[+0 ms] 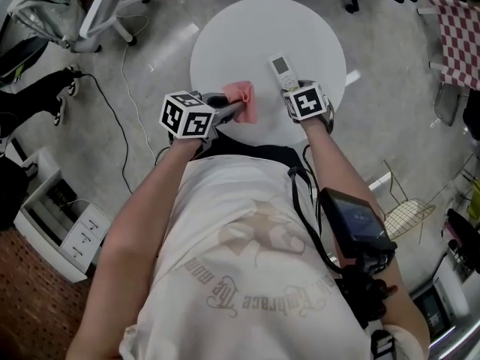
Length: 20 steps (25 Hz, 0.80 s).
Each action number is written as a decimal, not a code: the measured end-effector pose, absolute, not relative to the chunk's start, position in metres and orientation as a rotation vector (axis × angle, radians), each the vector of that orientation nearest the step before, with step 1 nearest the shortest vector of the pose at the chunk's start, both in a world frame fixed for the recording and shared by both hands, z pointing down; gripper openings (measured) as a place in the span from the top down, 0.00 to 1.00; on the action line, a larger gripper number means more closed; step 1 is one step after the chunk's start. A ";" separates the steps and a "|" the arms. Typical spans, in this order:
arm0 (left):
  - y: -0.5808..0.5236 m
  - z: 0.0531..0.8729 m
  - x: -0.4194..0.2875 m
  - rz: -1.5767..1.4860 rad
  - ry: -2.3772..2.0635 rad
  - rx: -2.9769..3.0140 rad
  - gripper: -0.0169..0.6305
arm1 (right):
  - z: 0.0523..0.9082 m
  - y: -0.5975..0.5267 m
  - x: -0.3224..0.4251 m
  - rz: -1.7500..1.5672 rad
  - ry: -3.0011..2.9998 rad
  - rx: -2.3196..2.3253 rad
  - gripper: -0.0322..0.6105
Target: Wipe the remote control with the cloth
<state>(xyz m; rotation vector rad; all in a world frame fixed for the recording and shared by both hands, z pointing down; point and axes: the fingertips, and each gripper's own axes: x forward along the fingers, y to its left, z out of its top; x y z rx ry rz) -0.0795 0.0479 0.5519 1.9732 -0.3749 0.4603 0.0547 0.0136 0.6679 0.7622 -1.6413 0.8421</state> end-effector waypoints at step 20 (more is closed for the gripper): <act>0.030 0.526 -0.066 0.531 -0.271 2.156 0.94 | 0.567 0.020 0.094 0.986 -1.864 1.347 0.94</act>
